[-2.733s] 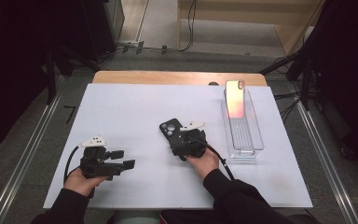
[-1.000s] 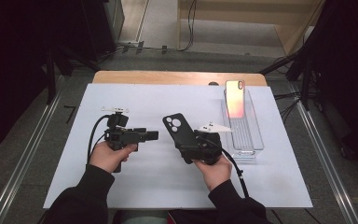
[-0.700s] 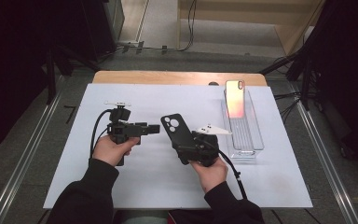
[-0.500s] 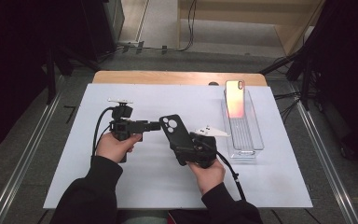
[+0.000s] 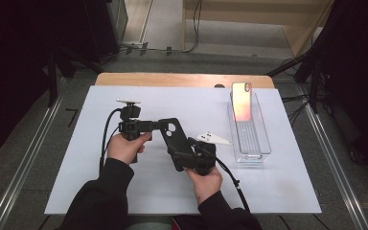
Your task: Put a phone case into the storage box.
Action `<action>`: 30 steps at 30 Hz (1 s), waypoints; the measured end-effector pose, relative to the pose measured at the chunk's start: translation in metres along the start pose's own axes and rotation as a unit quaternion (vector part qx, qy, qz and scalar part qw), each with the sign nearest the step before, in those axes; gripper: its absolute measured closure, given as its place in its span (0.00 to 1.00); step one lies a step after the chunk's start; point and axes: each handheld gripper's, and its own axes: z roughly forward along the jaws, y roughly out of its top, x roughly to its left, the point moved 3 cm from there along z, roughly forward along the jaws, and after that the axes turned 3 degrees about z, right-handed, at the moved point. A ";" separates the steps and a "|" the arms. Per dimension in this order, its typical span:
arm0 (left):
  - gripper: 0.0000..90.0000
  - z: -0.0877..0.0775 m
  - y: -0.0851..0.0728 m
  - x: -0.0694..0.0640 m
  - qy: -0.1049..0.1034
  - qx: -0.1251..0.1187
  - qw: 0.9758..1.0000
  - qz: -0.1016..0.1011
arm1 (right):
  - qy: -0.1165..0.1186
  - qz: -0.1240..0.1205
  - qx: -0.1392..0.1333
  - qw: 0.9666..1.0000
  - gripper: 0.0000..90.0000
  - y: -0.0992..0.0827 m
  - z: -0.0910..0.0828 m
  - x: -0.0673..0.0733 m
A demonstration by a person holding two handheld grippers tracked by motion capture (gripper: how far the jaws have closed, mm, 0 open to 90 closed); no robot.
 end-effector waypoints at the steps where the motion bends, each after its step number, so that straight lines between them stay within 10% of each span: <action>1: 0.53 0.000 -0.001 0.000 0.001 -0.001 1.000 -0.001 | 0.003 0.001 0.000 1.000 0.14 -0.001 0.001 0.001; 7: 0.74 0.000 -0.003 0.001 -0.020 -0.014 0.999 -0.030 | 0.011 0.000 -0.009 1.000 0.14 -0.004 0.003 0.006; 24: 0.86 -0.008 -0.001 0.000 -0.105 -0.025 0.991 -0.076 | 0.018 -0.022 -0.003 1.000 0.12 -0.009 0.011 0.008; 30: 0.87 -0.015 0.001 -0.005 -0.119 -0.037 0.990 -0.072 | 0.083 -0.038 0.003 0.996 0.00 0.001 0.010 0.005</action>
